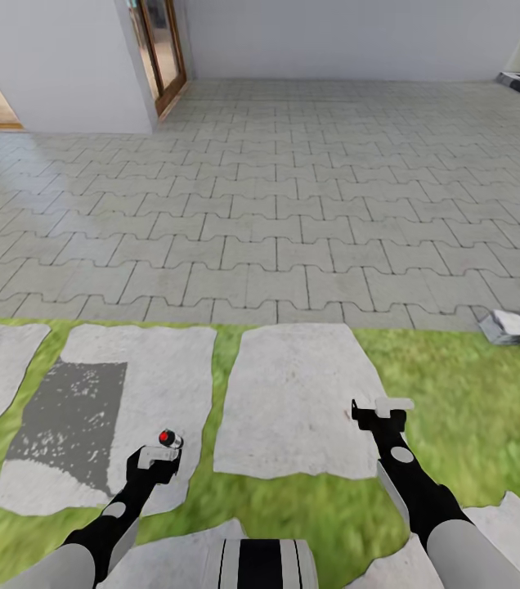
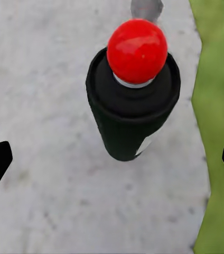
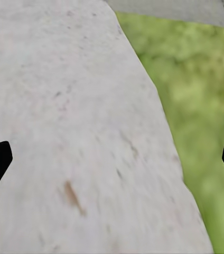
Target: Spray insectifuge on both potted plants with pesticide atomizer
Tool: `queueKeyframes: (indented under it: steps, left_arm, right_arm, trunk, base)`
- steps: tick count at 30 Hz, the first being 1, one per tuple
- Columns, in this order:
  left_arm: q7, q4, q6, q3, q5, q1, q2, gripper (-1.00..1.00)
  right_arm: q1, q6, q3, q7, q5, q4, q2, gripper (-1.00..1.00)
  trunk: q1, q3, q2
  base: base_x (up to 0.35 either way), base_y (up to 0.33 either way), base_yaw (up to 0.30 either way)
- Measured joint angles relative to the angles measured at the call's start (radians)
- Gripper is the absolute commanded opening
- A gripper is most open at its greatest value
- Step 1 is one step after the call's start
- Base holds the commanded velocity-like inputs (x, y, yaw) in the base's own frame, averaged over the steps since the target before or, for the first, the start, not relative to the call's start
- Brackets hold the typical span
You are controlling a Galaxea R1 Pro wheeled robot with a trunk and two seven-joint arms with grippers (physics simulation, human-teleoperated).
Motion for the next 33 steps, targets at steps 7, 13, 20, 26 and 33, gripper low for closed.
queueKeyframes:
  steps: [7, 13, 20, 26, 33]
  left_arm:
    - [0.000, 0.000, 0.000, 0.000, 0.000, 0.000, 0.000, 1.00]
    - [0.000, 0.000, 0.000, 0.000, 0.000, 0.000, 0.000, 1.00]
    - [0.000, 0.000, 0.000, 0.000, 0.000, 0.000, 0.001, 1.00]
    - [0.000, -0.001, -0.001, 0.000, 0.000, 0.000, 0.004, 1.00]
    - [0.000, -0.004, -0.001, 0.000, 0.000, 0.000, 0.004, 1.00]
  right_arm:
    - [0.000, 0.000, 0.000, 0.000, 0.000, 0.000, 0.000, 1.00]
    - [0.000, 0.000, 0.000, 0.000, 0.000, 0.000, 0.000, 1.00]
    - [0.000, 0.000, 0.000, 0.000, 0.000, 0.000, 0.000, 1.00]
    - [0.000, 0.000, 0.000, 0.000, 0.000, 0.000, 0.000, 1.00]
    - [0.000, 0.000, 0.000, 0.000, 0.000, 0.000, 0.000, 1.00]
  trunk:
    - [0.000, 0.000, 0.000]
    - [0.000, 0.000, 0.000]
    - [0.000, 0.000, 0.000]
    - [0.000, 0.000, 0.000]
    - [0.000, 0.000, 0.000]
  base:
    - [0.033, -0.007, 0.000]
    - [0.095, -0.050, 0.000]
    - [0.016, -0.010, 0.000]
    - [0.000, 0.000, 0.000]
    - [0.000, 0.000, 0.000]
